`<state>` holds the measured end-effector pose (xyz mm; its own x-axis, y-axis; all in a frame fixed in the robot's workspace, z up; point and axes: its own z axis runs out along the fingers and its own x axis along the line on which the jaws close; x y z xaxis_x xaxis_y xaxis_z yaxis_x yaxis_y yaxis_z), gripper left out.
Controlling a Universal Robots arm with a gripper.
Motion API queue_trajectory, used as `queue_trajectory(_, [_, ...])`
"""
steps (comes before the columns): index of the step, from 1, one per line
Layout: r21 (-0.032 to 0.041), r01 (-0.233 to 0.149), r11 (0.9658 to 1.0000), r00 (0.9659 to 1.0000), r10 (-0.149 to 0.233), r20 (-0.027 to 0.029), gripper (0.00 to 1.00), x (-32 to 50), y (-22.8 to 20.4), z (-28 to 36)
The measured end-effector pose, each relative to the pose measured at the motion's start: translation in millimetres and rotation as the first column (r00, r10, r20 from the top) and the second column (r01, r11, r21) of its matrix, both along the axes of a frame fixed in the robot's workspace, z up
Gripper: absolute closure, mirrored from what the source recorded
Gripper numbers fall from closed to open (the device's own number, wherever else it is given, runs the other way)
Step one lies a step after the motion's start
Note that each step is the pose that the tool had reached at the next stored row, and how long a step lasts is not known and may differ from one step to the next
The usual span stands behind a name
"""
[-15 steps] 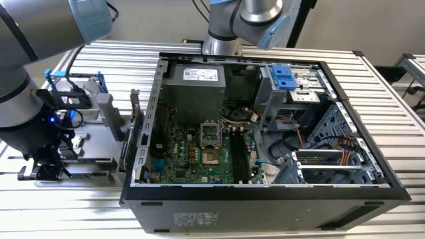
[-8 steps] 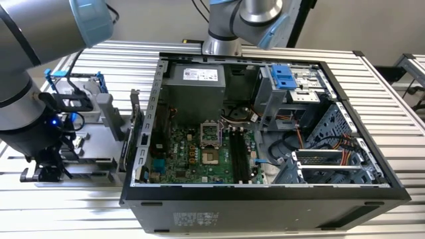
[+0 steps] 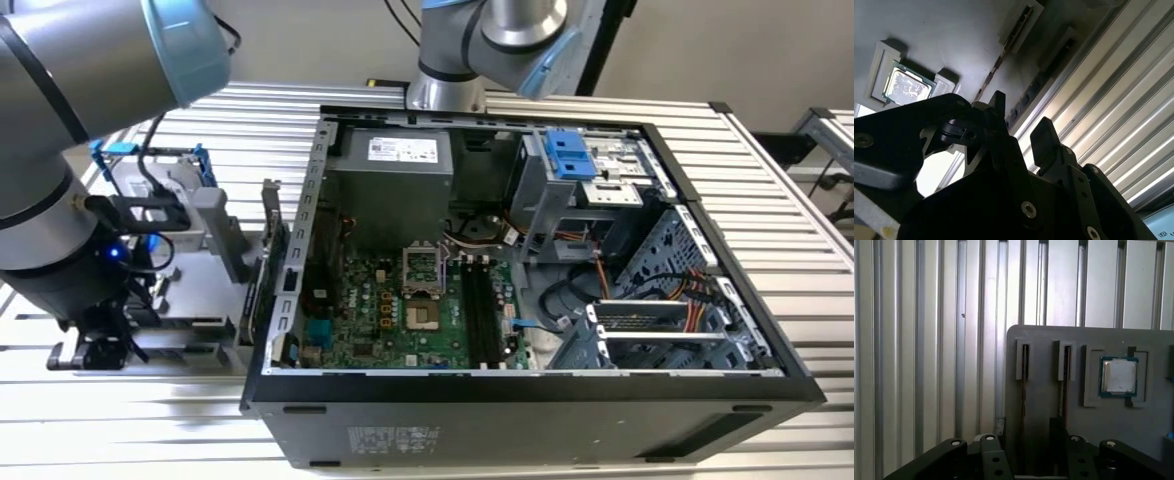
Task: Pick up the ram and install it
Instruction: 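Pick up the ram and move it above insertion slot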
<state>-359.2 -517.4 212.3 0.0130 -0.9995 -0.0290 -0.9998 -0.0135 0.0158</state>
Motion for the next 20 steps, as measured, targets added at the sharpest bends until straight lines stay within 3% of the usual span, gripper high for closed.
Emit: queue_trajectory(20, [0.0,0.023,0.9997,0.9997,-0.023,0.0,0.0,-0.1,-0.3,-17.7])
